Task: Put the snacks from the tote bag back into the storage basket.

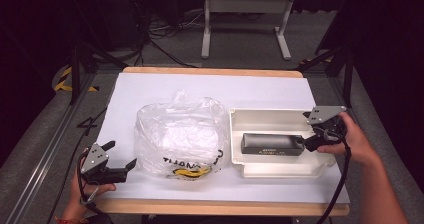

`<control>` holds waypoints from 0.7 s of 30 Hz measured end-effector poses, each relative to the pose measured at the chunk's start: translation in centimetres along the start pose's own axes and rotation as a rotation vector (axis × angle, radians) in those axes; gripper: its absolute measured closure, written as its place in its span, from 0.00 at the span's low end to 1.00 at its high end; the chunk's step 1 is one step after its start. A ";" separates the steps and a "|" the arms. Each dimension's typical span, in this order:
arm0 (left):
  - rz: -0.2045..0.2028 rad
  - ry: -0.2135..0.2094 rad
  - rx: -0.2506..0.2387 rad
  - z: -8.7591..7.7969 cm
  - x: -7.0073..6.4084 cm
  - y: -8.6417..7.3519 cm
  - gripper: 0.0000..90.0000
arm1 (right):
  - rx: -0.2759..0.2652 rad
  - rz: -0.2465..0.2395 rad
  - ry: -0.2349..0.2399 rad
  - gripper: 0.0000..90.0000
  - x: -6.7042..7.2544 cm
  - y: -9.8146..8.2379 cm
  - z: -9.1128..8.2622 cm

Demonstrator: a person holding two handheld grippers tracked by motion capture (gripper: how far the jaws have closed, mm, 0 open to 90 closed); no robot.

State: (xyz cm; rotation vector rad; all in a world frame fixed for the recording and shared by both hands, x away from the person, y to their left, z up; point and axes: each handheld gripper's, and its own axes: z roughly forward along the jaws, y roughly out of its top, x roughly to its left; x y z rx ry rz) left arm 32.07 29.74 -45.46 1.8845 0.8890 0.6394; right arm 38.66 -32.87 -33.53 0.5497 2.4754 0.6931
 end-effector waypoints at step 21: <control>-0.002 -0.003 0.001 0.0 0.0 0.0 0.05 | -0.094 0.201 -0.118 0.12 1.5 -2.4 -1.9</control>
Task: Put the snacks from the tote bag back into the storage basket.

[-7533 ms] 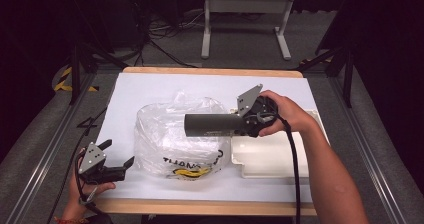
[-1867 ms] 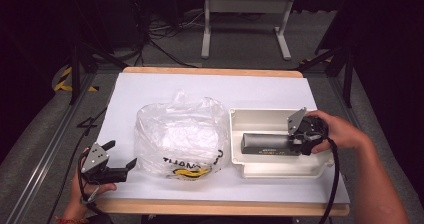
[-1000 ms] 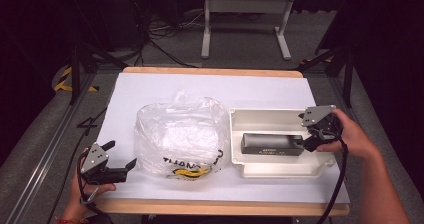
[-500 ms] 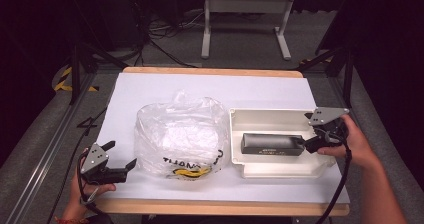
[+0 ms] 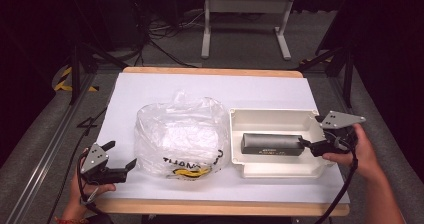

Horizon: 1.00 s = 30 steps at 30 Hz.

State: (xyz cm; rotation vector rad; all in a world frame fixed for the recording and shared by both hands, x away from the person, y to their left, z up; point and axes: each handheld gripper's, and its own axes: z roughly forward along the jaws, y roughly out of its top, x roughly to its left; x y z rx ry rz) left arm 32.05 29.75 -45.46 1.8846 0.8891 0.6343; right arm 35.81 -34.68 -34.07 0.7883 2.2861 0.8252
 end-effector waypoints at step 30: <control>0.000 0.003 0.000 0.0 0.0 0.0 0.05 | -0.080 0.153 -0.088 0.09 1.6 -6.0 -2.2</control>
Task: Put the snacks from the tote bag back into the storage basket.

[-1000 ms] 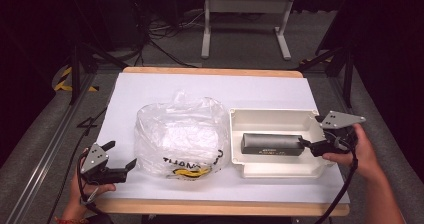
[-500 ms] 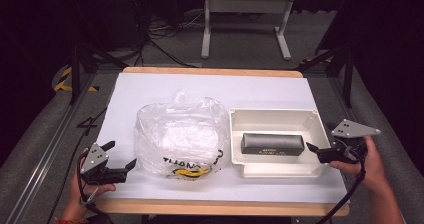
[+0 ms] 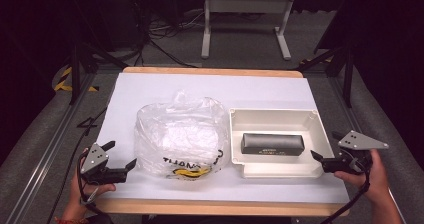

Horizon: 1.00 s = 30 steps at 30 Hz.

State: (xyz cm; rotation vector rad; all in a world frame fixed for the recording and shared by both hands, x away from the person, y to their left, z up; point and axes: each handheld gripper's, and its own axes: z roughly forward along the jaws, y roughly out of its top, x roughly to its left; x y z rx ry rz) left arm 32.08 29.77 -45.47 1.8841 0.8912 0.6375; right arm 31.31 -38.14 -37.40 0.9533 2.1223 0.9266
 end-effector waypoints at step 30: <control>-0.001 0.005 -0.009 -0.2 0.0 0.0 0.05 | -0.106 0.085 -0.083 0.05 1.8 -4.4 -0.1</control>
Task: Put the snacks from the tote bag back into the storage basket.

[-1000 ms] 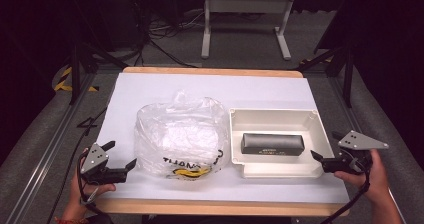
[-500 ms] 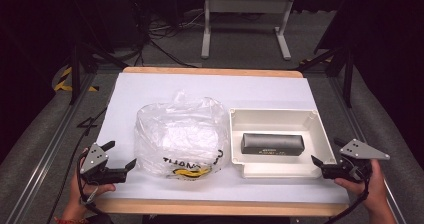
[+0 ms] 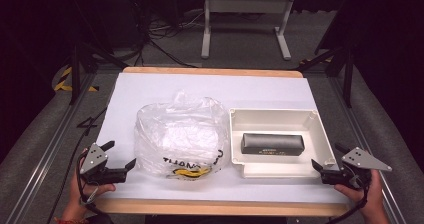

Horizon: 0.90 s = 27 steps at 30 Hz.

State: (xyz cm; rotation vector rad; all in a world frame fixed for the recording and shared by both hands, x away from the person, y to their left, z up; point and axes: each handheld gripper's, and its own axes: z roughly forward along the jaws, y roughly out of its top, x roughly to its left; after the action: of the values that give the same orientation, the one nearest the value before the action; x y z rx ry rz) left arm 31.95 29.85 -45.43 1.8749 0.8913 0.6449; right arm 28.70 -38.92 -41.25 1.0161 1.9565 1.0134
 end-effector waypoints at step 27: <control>-0.009 -0.014 0.007 0.3 0.2 -0.1 0.05 | -0.117 0.070 0.035 0.05 0.2 -3.1 0.0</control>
State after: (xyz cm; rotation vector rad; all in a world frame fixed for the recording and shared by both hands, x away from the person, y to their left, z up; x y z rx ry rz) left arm 32.25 29.91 -45.64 1.8780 0.8933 0.6231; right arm 27.60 -39.98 -43.96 1.0131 1.8773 1.1773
